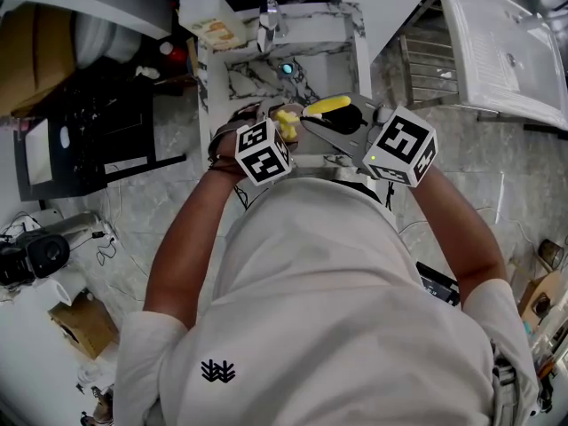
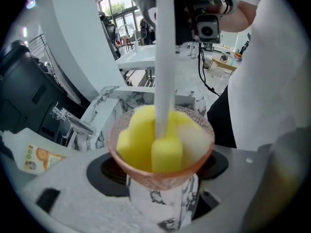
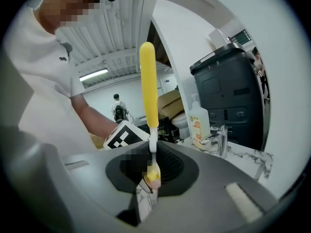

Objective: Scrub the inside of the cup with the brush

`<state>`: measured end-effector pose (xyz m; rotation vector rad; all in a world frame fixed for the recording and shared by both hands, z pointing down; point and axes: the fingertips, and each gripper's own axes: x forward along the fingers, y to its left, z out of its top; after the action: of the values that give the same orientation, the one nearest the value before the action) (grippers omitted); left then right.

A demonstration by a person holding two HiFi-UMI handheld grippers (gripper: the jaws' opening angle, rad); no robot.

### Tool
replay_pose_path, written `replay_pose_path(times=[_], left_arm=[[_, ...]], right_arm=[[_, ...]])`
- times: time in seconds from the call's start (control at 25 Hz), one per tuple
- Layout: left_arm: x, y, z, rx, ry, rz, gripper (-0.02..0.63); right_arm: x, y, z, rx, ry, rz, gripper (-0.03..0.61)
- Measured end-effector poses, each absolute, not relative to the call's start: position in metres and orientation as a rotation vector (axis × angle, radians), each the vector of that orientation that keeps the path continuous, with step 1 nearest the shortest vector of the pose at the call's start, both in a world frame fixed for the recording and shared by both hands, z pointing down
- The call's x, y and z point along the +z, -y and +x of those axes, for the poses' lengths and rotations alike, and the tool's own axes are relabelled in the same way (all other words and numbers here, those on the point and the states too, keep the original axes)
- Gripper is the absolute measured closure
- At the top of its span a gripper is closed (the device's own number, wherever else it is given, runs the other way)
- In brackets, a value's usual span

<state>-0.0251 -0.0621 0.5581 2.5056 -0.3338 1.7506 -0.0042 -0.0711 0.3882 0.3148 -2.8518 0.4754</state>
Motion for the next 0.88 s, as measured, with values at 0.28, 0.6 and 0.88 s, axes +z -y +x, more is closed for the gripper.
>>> replay_pose_path(times=[0.28, 0.6, 0.88], left_arm=[[0.558, 0.067, -0.039, 1.741, 0.414, 2.477, 0.235], [0.553, 0.067, -0.034, 1.722, 0.423, 2.481, 0.233], [0.550, 0.062, -0.026, 1.772, 0.344, 2.525, 0.234]], right_arm=[[0.370, 0.085, 0.021, 0.723, 2.919, 0.387, 0.537], [0.373, 0.082, 0.014, 0.427, 2.884, 0.407, 0.537], [0.395, 0.073, -0.010, 0.306, 2.864, 0.276, 0.537]])
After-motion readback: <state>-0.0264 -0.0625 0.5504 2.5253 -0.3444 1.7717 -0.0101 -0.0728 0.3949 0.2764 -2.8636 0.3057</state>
